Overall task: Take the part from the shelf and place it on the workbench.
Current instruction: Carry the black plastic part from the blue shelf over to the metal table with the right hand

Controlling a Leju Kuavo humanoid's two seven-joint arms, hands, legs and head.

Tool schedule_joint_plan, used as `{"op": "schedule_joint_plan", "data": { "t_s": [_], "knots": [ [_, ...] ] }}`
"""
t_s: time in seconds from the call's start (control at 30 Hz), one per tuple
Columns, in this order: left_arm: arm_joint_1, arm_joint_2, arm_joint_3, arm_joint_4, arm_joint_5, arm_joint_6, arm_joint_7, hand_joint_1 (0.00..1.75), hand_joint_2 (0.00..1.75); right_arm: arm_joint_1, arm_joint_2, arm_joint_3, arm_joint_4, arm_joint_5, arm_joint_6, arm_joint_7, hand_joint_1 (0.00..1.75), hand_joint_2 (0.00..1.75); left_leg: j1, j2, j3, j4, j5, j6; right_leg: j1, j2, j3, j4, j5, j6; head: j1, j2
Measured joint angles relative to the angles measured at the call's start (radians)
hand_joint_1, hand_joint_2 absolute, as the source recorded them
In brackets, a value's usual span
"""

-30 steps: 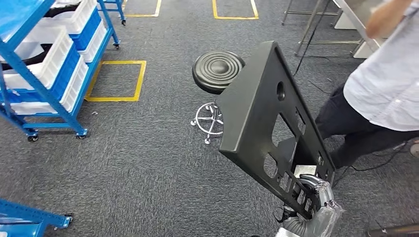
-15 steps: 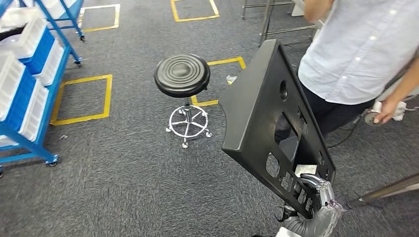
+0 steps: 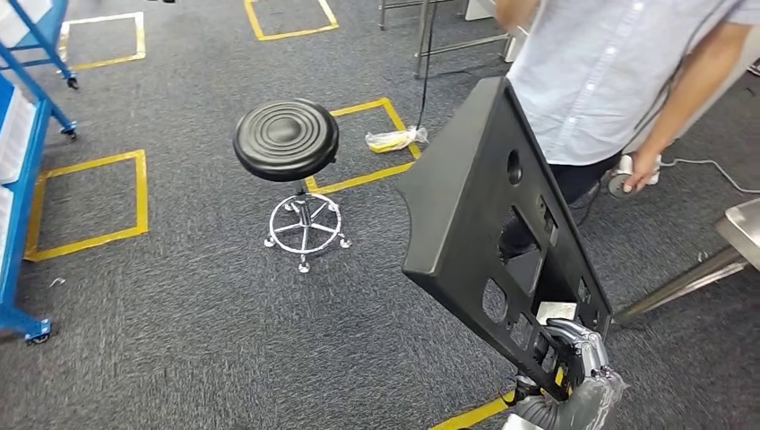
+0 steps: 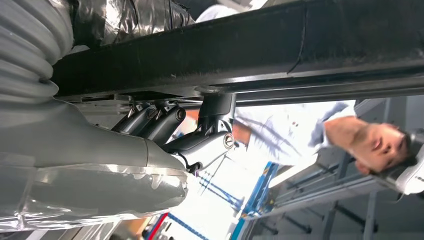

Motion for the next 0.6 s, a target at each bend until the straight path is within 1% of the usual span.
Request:
{"op": "schedule_joint_plan", "data": {
  "t_s": [0.03, 0.07, 0.1, 0.13, 0.17, 0.2, 0.23, 0.27, 0.3, 0.33, 0.37, 0.4, 0.43, 0.47, 0.5, 0.53, 0.57, 0.6],
  "knots": [
    [-0.001, 0.000, 0.000, 0.000, 0.000, 0.000, 0.000, 0.00, 1.75, 0.000, 0.000, 0.000, 0.000, 0.000, 0.000, 0.000, 1.75, 1.75, -0.001, 0.009, 0.005, 0.000, -0.003, -0.003, 0.003, -0.023, 0.038, -0.072, 0.028, -0.004, 0.000, 0.000],
    [-0.001, 0.000, 0.000, 0.000, 0.000, 0.000, 0.000, 0.00, 1.75, -0.001, 0.000, 0.000, 0.000, 0.000, 0.000, 0.000, 1.75, 1.75, -0.003, 0.017, 0.009, 0.000, -0.006, -0.008, 0.008, -0.043, 0.069, -0.132, 0.048, -0.010, 0.000, 0.000],
    [-0.001, 0.000, 0.000, 0.000, 0.001, 0.000, 0.000, 0.00, 1.75, -0.001, 0.000, 0.000, 0.000, 0.000, 0.000, 0.000, 1.75, 1.75, -0.005, 0.025, 0.012, 0.000, -0.009, -0.013, 0.013, -0.058, 0.086, -0.169, 0.055, -0.017, 0.000, 0.000],
    [-0.002, 0.000, 0.000, 0.000, 0.001, 0.000, 0.000, 0.00, 1.75, -0.002, 0.000, 0.000, 0.000, 0.000, 0.000, 0.000, 1.75, 1.75, -0.007, 0.033, 0.015, -0.002, -0.011, -0.017, 0.018, -0.063, 0.091, -0.182, 0.053, -0.023, -0.001, 0.000],
    [-0.003, 0.000, 0.000, 0.000, 0.001, 0.000, 0.000, 0.00, 1.75, -0.001, 0.000, 0.000, 0.000, 0.000, 0.000, 0.000, 1.75, 1.75, -0.009, 0.042, 0.018, -0.003, -0.012, -0.022, 0.020, -0.052, 0.088, -0.184, 0.054, -0.028, -0.001, 0.000],
    [-0.004, 0.000, 0.000, 0.000, 0.002, 0.000, 0.000, 0.00, 1.75, -0.001, 0.000, 0.000, 0.000, 0.000, 0.000, 0.000, 1.75, 1.75, -0.008, 0.047, 0.020, -0.004, -0.015, -0.027, 0.017, -0.041, 0.089, -0.187, 0.056, -0.033, -0.001, 0.000],
    [-0.005, 0.000, 0.000, 0.000, 0.001, 0.001, 0.000, 0.00, 1.75, 0.000, 0.000, 0.001, 0.000, 0.000, 0.000, 0.000, 1.75, 1.75, -0.008, 0.038, 0.021, 0.003, -0.023, -0.031, 0.013, -0.031, 0.091, -0.192, 0.058, -0.039, -0.001, 0.000],
    [-0.006, 0.000, 0.000, 0.000, 0.001, 0.001, 0.000, 0.00, 1.75, 0.000, 0.000, 0.001, -0.001, 0.000, 0.000, 0.000, 1.75, 1.75, -0.007, 0.020, 0.013, 0.026, -0.041, -0.035, 0.010, -0.021, 0.094, -0.198, 0.061, -0.047, -0.002, 0.000],
    [-0.006, 0.000, 0.001, 0.000, 0.001, 0.001, 0.000, 0.00, 1.75, -0.001, 0.001, 0.002, -0.001, 0.000, 0.000, 0.000, 1.75, 1.75, -0.005, -0.005, -0.006, 0.071, -0.069, -0.037, 0.007, -0.011, 0.098, -0.202, 0.063, -0.053, -0.002, 0.000],
    [-0.005, 0.000, 0.001, 0.000, 0.002, 0.001, 0.000, 0.00, 1.75, -0.002, 0.001, 0.002, -0.001, 0.000, 0.000, 0.000, 1.75, 1.75, -0.004, -0.029, -0.034, 0.133, -0.101, -0.037, 0.008, -0.002, 0.098, -0.202, 0.063, -0.058, -0.002, 0.000],
    [-0.004, 0.001, 0.002, 0.000, 0.002, 0.001, 0.000, 0.00, 1.75, -0.002, 0.001, 0.002, 0.000, 0.000, 0.000, 0.000, 1.75, 1.75, -0.004, -0.041, -0.068, 0.202, -0.130, -0.038, 0.008, 0.010, 0.098, -0.201, 0.063, -0.060, -0.002, 0.000],
    [-0.002, 0.001, 0.002, 0.000, 0.002, 0.001, 0.000, 0.00, 1.75, -0.002, 0.001, 0.003, 0.001, 0.000, 0.000, 0.000, 1.75, 1.75, -0.004, -0.046, -0.097, 0.257, -0.146, -0.038, 0.009, 0.023, 0.098, -0.200, 0.063, -0.061, -0.002, 0.000],
    [0.000, 0.001, 0.002, 0.000, 0.002, 0.000, 0.000, 0.00, 1.75, -0.002, 0.001, 0.003, 0.002, 0.000, 0.000, 0.000, 1.75, 1.75, -0.004, -0.048, -0.113, 0.280, -0.142, -0.039, 0.010, 0.037, 0.098, -0.198, 0.062, -0.062, -0.002, 0.000],
    [0.002, 0.001, 0.003, 0.000, 0.001, -0.001, 0.000, 0.00, 1.75, -0.002, 0.001, 0.003, 0.003, 0.000, 0.000, 0.000, 1.75, 1.75, -0.004, -0.049, -0.113, 0.272, -0.122, -0.038, 0.010, 0.051, 0.099, -0.196, 0.062, -0.061, -0.002, 0.000],
    [0.002, 0.001, 0.003, 0.000, 0.001, -0.002, -0.001, 0.00, 1.75, -0.002, 0.001, 0.003, 0.003, 0.000, 0.000, 0.000, 1.75, 1.75, -0.003, -0.054, -0.092, 0.218, -0.083, -0.037, 0.009, 0.066, 0.099, -0.192, 0.060, -0.060, -0.002, 0.000],
    [0.002, 0.001, 0.004, 0.000, 0.002, -0.003, -0.001, 0.00, 1.75, -0.002, 0.001, 0.003, 0.004, 0.000, 0.000, 0.000, 1.75, 1.75, -0.002, -0.066, -0.063, 0.147, -0.046, -0.034, 0.009, 0.079, 0.099, -0.189, 0.058, -0.057, -0.002, 0.000],
    [0.001, 0.002, 0.006, 0.000, 0.002, -0.004, -0.002, 0.00, 1.75, -0.002, 0.000, 0.003, 0.004, 0.000, 0.000, 0.000, 1.75, 1.75, -0.003, -0.082, -0.038, 0.086, -0.022, -0.033, 0.009, 0.090, 0.098, -0.184, 0.056, -0.053, -0.002, 0.000],
    [0.001, 0.002, 0.007, 0.000, 0.002, -0.006, -0.002, 0.00, 1.75, -0.002, 0.000, 0.002, 0.005, 0.000, 0.000, 0.001, 1.75, 1.75, -0.002, -0.096, -0.018, 0.037, -0.004, -0.029, 0.010, 0.101, 0.095, -0.180, 0.054, -0.048, -0.002, 0.000]
  ]
}}
